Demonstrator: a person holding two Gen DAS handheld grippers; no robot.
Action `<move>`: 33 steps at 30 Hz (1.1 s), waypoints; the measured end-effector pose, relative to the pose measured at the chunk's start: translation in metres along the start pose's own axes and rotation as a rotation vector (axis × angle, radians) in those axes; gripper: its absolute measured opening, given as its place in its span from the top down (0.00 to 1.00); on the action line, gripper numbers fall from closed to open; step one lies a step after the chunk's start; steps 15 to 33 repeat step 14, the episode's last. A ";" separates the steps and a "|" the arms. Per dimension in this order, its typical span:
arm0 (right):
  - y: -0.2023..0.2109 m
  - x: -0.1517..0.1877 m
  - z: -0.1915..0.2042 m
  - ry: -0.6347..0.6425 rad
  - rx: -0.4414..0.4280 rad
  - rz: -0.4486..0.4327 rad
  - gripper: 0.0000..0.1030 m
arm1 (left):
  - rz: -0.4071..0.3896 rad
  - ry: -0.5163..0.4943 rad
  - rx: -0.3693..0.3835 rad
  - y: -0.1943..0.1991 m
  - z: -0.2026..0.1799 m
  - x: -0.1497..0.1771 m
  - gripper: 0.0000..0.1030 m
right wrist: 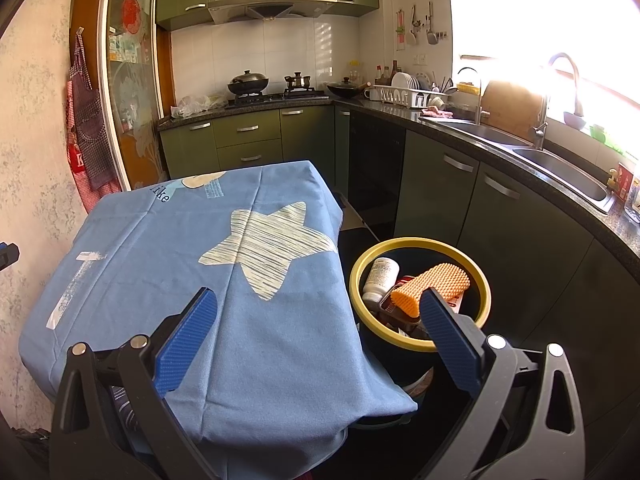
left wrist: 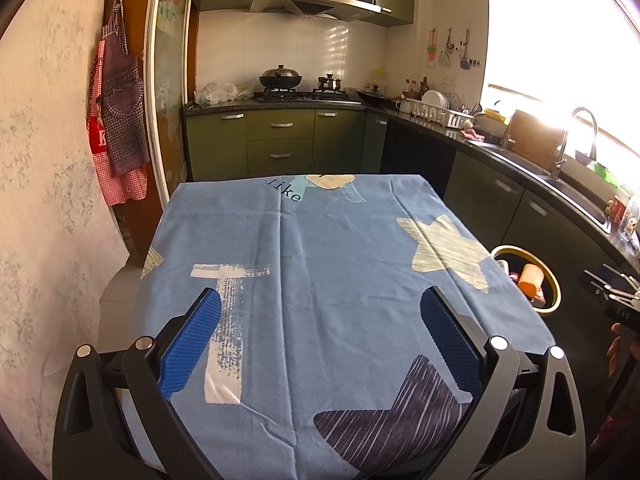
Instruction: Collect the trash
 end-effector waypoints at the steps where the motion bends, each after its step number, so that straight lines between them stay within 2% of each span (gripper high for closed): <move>1: 0.000 0.000 0.000 -0.001 -0.001 0.001 0.07 | -0.009 0.007 0.011 0.001 0.000 -0.001 0.05; 5: -0.007 0.000 0.000 -0.010 -0.015 0.015 0.07 | -0.002 -0.011 -0.002 -0.006 0.000 -0.006 0.05; 8: -0.023 -0.004 0.005 -0.006 -0.034 0.037 0.07 | 0.052 -0.058 -0.031 -0.024 0.000 -0.009 0.05; 14: -0.087 -0.029 0.036 0.063 -0.086 0.111 0.07 | 0.147 -0.051 -0.101 -0.097 0.033 -0.018 0.05; 33: -0.087 -0.029 0.036 0.063 -0.086 0.111 0.07 | 0.147 -0.051 -0.101 -0.097 0.033 -0.018 0.05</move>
Point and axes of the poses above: each gripper's, at about its wrist camera, not at the fingertips, and y roughly against the way its jaws point, z to its left, x to its underside, the point moved 4 cm from there along -y, roughly the way its jaws point, and after that the axes turned 1 degree about -z, right-handed, at the moved point
